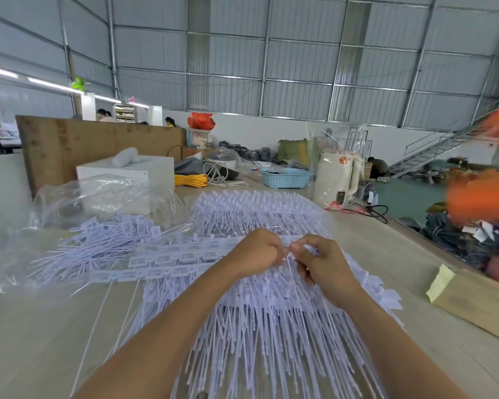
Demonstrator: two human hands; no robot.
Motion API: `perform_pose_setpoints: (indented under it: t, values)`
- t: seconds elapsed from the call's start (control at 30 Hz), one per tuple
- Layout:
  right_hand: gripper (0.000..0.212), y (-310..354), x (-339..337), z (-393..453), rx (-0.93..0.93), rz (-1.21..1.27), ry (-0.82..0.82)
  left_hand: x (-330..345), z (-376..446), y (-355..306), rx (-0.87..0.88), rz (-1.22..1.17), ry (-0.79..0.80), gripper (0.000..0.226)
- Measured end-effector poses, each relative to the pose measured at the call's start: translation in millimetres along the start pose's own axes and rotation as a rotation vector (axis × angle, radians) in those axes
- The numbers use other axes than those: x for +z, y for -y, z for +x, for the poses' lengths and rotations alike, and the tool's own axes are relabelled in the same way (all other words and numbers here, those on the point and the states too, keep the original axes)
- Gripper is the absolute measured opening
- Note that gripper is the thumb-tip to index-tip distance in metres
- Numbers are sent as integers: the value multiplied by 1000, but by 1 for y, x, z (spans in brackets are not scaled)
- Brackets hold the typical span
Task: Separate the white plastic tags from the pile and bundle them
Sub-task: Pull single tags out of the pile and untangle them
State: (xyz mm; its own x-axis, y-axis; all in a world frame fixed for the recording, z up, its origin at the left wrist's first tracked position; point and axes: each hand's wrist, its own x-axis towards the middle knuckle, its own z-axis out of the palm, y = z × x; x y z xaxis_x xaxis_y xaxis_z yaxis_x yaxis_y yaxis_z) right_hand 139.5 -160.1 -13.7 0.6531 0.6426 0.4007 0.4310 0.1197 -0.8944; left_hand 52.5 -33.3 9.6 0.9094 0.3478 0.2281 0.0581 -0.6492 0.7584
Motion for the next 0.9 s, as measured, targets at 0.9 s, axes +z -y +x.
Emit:
perform_pose_setpoints:
  t: [0.9]
  values:
    - [25, 6, 11, 7, 177, 155, 37, -1, 0, 1, 2, 245, 86, 24]
